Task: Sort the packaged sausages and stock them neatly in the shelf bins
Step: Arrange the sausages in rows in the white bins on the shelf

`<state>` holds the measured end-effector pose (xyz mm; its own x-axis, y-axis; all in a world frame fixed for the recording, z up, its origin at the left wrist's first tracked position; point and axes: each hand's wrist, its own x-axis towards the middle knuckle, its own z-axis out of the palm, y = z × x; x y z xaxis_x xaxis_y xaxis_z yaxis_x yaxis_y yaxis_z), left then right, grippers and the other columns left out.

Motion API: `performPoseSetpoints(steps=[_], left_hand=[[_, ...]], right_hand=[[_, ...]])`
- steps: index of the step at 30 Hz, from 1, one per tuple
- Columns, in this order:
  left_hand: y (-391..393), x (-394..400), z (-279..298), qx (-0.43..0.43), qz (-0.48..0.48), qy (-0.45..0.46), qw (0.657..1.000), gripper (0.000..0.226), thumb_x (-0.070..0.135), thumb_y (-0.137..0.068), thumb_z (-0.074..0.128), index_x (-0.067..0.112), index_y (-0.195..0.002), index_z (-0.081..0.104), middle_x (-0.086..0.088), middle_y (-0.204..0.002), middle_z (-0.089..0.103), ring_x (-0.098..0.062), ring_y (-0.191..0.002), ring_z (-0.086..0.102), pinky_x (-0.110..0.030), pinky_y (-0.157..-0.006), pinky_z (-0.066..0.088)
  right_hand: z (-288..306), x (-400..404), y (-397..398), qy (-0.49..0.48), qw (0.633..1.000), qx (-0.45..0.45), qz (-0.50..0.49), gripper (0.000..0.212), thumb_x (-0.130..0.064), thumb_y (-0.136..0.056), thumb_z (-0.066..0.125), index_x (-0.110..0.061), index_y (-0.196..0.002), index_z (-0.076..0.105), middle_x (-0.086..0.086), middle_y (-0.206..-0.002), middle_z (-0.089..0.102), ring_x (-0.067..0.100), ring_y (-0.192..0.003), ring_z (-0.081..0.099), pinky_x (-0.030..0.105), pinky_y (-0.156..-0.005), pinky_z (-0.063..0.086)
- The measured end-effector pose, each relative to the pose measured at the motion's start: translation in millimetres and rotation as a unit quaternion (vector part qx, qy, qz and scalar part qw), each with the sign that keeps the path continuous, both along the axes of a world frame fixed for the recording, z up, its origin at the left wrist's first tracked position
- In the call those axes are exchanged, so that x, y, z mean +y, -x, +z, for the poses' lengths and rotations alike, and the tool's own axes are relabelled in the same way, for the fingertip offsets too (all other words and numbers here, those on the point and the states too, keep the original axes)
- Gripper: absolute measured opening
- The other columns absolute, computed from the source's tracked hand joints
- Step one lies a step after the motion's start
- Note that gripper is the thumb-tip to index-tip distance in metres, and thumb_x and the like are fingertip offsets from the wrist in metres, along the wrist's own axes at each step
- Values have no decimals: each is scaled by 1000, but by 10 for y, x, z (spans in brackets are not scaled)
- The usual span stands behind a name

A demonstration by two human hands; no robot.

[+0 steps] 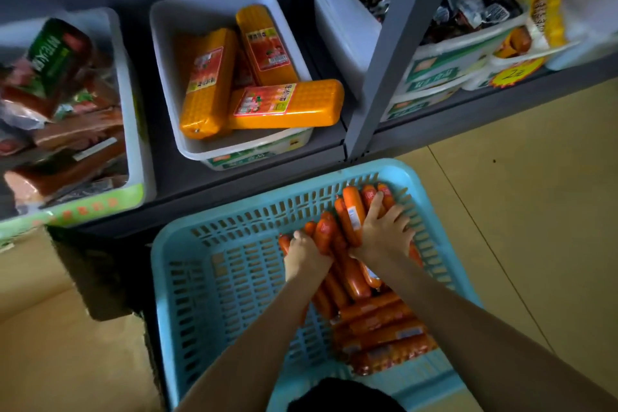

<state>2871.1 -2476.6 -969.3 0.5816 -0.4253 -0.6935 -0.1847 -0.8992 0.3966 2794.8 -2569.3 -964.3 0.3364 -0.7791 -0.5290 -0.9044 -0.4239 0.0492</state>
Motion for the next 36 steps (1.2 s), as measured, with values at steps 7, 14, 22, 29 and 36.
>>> performPoseSetpoints(steps=[7, 14, 22, 29, 36], left_hand=[[-515, 352, 448, -45, -100, 69, 992, 59, 20, -82, 64, 6, -132, 35, -18, -121, 56, -34, -111, 55, -36, -87, 43], [-627, 445, 1125, -89, -131, 126, 979, 57, 14, -78, 69, 5, -126, 39, -17, -115, 59, -32, -106, 57, -34, -81, 45], [-649, 487, 2905, -243, -245, 316, 884, 52, 20, -72, 65, 9, -120, 49, -9, -105, 63, -26, -95, 62, -30, -78, 47], [-668, 257, 4961, -410, -136, 467, 772, 37, 26, -70, 59, 13, -104, 49, 7, -73, 53, -9, -62, 49, -20, -59, 34], [-1324, -611, 5120, -497, -272, 161, 808, 62, 24, -83, 65, 6, -134, 33, -15, -133, 48, -33, -121, 48, -34, -87, 38]], right_hand=[[126, 5, -32, -3, 1000, -27, -16, 120, -44, -70, 78, -8, -146, -7, 27, -142, 24, 43, -129, 36, 50, -102, 38], [560, 63, 120, -115, 954, -249, -118, 85, -25, -55, 79, -8, -127, 37, 13, -111, 61, 33, -101, 62, 37, -83, 52], [2307, 205, -15, -113, 824, -555, 18, 84, -14, -64, 81, -34, -131, 34, -17, -97, 60, -1, -86, 59, 18, -70, 45], [3924, 72, -176, -24, 706, -708, 32, 82, -13, -66, 81, -41, -124, 32, -25, -98, 54, -12, -85, 56, 14, -71, 43], [4414, -21, -203, 1, 708, -706, 26, 78, -15, -69, 80, -36, -128, 33, -23, -89, 49, -7, -74, 52, 11, -58, 37]])
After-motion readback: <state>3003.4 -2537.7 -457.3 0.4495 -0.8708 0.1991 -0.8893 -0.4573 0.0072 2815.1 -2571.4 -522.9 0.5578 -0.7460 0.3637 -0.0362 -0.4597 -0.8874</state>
